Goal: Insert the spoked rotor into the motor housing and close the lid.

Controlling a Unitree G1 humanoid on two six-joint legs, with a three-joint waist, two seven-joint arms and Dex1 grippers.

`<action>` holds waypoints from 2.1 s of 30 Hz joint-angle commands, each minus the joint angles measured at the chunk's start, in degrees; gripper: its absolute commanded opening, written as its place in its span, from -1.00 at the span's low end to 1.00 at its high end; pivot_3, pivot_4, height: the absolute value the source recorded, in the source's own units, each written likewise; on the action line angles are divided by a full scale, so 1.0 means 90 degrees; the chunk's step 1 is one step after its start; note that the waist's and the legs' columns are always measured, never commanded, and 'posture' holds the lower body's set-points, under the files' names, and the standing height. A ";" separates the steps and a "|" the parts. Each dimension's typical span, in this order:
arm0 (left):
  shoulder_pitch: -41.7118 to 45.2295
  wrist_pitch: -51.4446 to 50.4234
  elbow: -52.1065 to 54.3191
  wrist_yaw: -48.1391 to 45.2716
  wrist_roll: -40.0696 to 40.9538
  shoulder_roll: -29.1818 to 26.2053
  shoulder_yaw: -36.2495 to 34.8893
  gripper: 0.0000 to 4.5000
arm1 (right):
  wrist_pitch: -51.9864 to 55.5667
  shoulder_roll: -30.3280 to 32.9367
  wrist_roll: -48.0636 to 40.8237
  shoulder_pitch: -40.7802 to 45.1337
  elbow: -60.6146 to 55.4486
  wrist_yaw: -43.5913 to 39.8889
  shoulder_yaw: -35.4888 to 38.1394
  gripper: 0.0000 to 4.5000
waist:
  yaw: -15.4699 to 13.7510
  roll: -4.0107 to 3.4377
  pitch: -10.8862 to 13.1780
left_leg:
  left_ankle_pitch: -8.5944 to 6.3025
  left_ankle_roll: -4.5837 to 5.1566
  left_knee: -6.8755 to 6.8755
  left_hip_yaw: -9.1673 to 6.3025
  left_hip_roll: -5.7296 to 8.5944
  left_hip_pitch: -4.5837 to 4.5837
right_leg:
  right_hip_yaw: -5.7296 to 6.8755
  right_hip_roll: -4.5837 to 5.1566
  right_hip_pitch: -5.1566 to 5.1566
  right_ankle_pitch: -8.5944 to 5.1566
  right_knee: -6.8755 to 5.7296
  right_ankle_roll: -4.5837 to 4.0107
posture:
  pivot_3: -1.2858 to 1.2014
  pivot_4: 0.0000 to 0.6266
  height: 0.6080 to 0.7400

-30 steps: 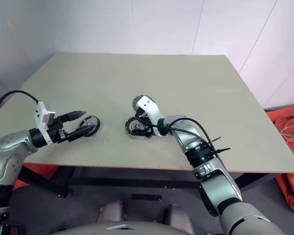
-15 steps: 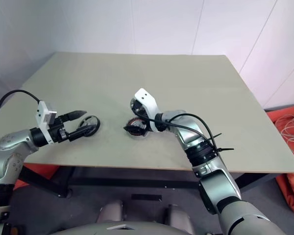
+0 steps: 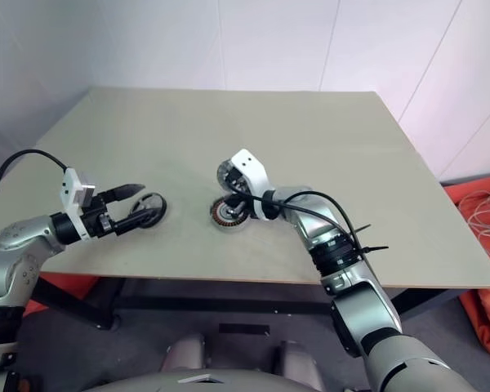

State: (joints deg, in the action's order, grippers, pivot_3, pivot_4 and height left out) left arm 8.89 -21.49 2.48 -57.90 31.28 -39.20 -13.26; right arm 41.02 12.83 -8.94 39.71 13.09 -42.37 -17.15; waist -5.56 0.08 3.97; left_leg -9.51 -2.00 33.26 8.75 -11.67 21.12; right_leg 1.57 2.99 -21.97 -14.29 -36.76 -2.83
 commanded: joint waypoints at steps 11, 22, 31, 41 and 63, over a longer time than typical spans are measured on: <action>0.0105 0.0063 0.0103 0.0007 0.0029 -0.0038 -0.0068 1.00 | -0.0316 0.0038 0.0198 -0.0042 0.0029 -0.0067 -0.0177 -0.98 | -0.0001 0.0000 0.0000 | 0.0001 -0.0001 0.0000 0.0000 0.0000 0.0000 | 0.0000 0.0000 0.0000 0.0000 0.0000 0.0000 | 0.03 -1.00 1.00; 0.0107 0.0050 0.0114 0.0008 0.0038 -0.0050 -0.0078 1.00 | -0.0336 0.0164 0.0361 -0.0211 -0.0009 -0.0212 -0.0442 -0.98 | -0.0001 0.0000 0.0000 | 0.0001 -0.0001 0.0001 0.0000 0.0000 -0.0002 | 0.0000 0.0000 0.0002 0.0000 0.0000 0.0000 | 0.03 -1.00 1.00; 0.0126 0.0049 0.0102 0.0021 0.0038 -0.0055 -0.0093 1.00 | -0.0076 -0.0104 -0.0198 -0.0039 -0.0152 -0.0157 0.0232 -0.98 | 0.0000 0.0000 0.0000 | 0.0001 -0.0001 0.0000 0.0000 -0.0001 -0.0001 | 0.0000 0.0000 0.0001 0.0000 -0.0001 0.0000 | 0.03 -1.00 1.00; 0.0143 -0.0113 0.0005 0.0321 0.0112 -0.0063 -0.0314 1.00 | -0.0334 0.0193 -0.0216 0.0242 -0.0184 -0.0105 0.0602 -0.98 | -0.0002 0.0001 0.0000 | 0.0002 -0.0003 0.0001 0.0000 0.0000 -0.0001 | 0.0001 0.0000 0.0002 0.0000 -0.0002 0.0000 | 0.03 -1.00 1.00; 0.0750 -0.2006 0.0074 0.1440 -0.0576 -0.1117 0.0068 1.00 | 0.0030 0.1753 -0.0991 -0.0566 -0.2289 -0.2026 0.0355 0.80 | -0.0031 0.0004 -0.0001 | 0.0000 0.0000 0.0005 -0.0005 -0.0001 -0.0002 | 0.0002 -0.0002 0.0006 0.0000 -0.0001 0.0001 | 0.03 -1.00 1.00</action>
State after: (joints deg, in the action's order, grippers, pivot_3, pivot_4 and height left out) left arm 13.54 -37.81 0.78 -44.56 26.44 -47.09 -12.69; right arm 41.29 27.90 -16.23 34.42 -4.92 -59.30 -14.26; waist -5.84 0.12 3.96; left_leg -9.52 -1.99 33.30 8.70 -11.68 21.11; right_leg 1.59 2.97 -21.91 -14.29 -36.77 -2.82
